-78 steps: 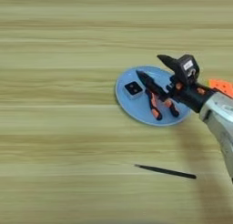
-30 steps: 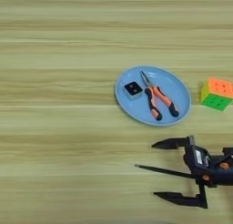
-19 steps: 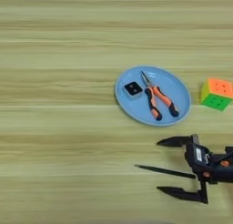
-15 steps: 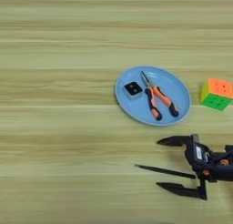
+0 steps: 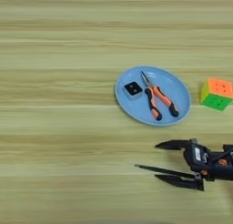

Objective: Move the objects on the table

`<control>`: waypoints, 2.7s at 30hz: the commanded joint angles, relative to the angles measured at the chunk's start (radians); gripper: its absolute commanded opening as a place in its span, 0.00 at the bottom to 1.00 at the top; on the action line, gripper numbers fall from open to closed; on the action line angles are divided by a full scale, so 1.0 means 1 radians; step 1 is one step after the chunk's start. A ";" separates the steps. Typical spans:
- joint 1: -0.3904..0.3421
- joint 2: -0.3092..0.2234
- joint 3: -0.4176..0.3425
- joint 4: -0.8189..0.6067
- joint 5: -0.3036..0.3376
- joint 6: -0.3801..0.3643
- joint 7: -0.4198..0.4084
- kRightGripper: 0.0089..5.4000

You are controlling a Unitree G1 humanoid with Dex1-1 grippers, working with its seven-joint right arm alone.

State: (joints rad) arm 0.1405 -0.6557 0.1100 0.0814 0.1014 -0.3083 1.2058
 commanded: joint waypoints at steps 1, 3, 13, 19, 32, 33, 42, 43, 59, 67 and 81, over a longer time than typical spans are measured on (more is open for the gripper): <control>-0.015 -0.049 0.005 0.018 -0.068 -0.002 -0.051 0.55; -0.017 -0.054 0.011 0.023 -0.076 -0.009 -0.055 0.51; -0.025 -0.066 0.027 0.038 -0.086 -0.035 -0.074 0.31; -0.031 -0.070 0.033 0.046 -0.087 -0.043 -0.086 0.16; -0.059 -0.056 0.038 0.044 -0.063 -0.051 -0.091 0.05; -0.064 -0.050 0.036 0.037 -0.056 -0.049 -0.091 0.05; -0.122 0.013 0.025 -0.088 0.010 -0.009 -0.111 0.05; -0.129 0.022 0.026 -0.097 0.013 -0.007 -0.115 0.05; -0.232 0.219 0.161 -0.125 -0.090 0.041 -0.230 0.05; -0.281 0.304 0.244 -0.016 -0.226 0.047 -0.333 0.05; -0.281 0.322 0.312 0.052 -0.269 0.015 -0.358 0.05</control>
State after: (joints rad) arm -0.1053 -0.3247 0.4267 0.1572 -0.1789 -0.2796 0.8577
